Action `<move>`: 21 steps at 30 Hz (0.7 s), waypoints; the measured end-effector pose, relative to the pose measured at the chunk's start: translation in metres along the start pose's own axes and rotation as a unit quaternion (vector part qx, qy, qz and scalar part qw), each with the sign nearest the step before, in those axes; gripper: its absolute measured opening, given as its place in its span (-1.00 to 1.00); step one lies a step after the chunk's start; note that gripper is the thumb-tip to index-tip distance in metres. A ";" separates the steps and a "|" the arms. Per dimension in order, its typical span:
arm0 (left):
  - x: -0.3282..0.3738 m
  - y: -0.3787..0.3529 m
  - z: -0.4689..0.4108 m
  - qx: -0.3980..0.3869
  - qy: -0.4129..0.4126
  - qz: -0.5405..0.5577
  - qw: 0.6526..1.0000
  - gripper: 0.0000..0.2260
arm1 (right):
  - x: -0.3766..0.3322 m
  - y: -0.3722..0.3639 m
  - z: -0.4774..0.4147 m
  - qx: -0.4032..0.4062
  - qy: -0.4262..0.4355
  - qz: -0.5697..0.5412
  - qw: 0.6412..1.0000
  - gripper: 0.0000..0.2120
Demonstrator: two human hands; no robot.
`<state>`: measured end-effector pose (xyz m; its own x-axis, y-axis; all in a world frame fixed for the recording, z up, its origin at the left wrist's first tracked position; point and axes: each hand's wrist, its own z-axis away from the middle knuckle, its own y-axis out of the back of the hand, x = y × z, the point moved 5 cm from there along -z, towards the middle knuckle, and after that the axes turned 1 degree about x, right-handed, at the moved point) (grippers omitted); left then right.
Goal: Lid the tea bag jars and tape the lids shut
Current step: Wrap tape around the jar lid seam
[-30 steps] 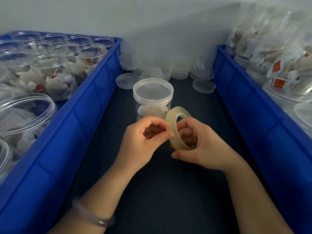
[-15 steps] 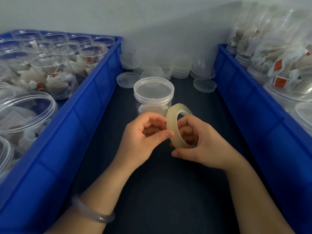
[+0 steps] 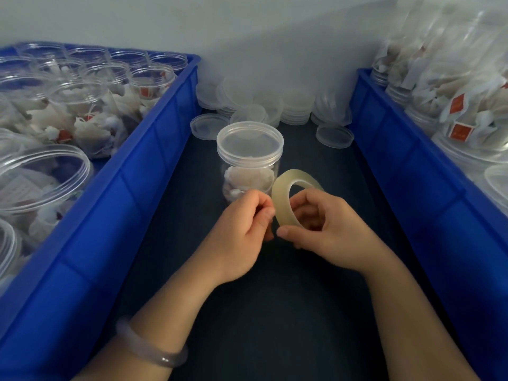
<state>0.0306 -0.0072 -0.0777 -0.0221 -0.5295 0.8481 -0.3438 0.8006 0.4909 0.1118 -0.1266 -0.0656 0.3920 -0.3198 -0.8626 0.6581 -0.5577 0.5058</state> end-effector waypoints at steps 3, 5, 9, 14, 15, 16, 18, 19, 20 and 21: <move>-0.006 0.003 0.000 -0.037 0.069 0.137 0.988 -0.88 | 0.004 0.004 -0.001 0.030 -0.008 -0.019 0.999 -0.57; -0.006 0.004 -0.001 -0.022 0.070 0.135 0.988 -0.82 | 0.001 0.005 0.002 0.028 0.012 -0.018 0.999 -0.58; -0.006 0.008 -0.003 0.041 0.053 0.063 0.996 -0.89 | -0.001 0.008 0.005 0.000 0.030 0.023 0.999 -0.64; -0.006 0.012 -0.003 0.075 0.036 0.104 0.991 -0.83 | -0.004 0.011 0.006 0.004 0.037 0.025 0.999 -0.61; -0.005 0.010 -0.002 0.068 0.031 0.101 0.992 -0.74 | -0.005 0.010 0.006 -0.001 0.041 0.025 0.999 -0.61; -0.005 0.009 -0.002 0.065 0.027 0.084 0.994 -0.69 | -0.005 0.009 0.006 -0.007 0.043 0.030 0.999 -0.61; -0.006 0.010 -0.003 0.074 0.021 0.043 0.996 -0.73 | -0.004 0.007 0.005 -0.011 0.040 0.042 0.998 -0.60; -0.007 0.011 -0.003 0.081 0.020 0.037 0.996 -0.77 | -0.003 0.007 0.004 -0.010 0.035 0.045 0.998 -0.59; -0.008 0.012 -0.003 0.086 0.018 0.041 0.995 -0.82 | -0.003 0.007 0.004 -0.007 0.031 0.047 0.998 -0.58; -0.008 0.013 -0.003 0.093 0.014 0.042 0.995 -0.84 | -0.003 0.007 0.004 -0.004 0.029 0.049 0.998 -0.58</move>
<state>0.0291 0.0079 -0.0777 -0.0323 -0.4517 0.8916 -0.5098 0.7747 0.3740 0.1126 -0.1327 -0.0597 0.4916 -0.3279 -0.8067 0.6191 -0.5199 0.5886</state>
